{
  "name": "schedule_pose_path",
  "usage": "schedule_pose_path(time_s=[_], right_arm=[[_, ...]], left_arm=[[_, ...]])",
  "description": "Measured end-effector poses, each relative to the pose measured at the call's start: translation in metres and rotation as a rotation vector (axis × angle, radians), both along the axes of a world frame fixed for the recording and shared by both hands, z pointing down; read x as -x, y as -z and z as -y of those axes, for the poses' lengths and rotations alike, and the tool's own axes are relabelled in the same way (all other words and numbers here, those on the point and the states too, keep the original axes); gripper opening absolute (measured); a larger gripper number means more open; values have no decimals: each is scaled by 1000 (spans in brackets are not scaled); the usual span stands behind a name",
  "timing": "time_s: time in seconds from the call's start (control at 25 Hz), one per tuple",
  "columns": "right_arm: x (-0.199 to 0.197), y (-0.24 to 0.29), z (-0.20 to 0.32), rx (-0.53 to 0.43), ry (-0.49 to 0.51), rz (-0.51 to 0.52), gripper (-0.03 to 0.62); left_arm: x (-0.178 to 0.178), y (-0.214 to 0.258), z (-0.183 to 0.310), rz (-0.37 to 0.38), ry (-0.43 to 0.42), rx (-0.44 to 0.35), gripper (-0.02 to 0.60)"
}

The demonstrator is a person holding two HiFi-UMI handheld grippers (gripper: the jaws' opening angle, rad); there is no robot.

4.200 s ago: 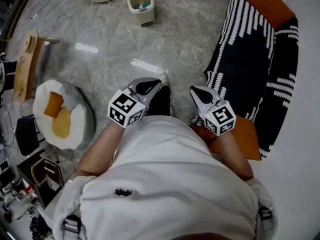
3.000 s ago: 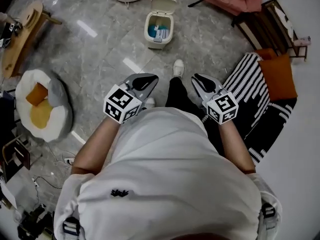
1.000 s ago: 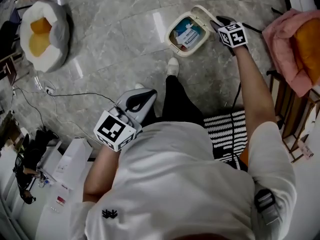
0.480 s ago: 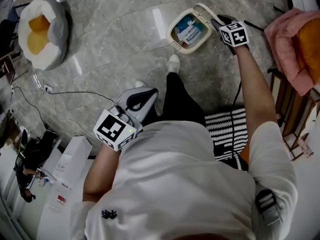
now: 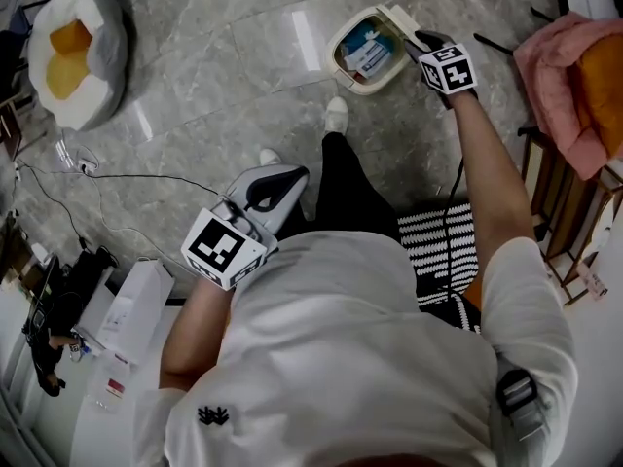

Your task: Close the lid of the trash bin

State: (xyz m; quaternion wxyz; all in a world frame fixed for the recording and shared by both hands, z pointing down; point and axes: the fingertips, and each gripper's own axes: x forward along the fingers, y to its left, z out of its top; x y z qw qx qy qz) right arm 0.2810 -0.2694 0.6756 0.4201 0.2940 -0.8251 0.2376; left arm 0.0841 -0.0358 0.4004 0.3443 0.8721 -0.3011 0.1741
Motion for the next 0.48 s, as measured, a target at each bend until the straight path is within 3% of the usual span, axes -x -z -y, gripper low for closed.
schedule_pose_path(time_s=[0.48], right_arm=[[20,-10,-31,19,8,-18,123]], left_arm=[[24,-4,-21,-7,27,2,57]])
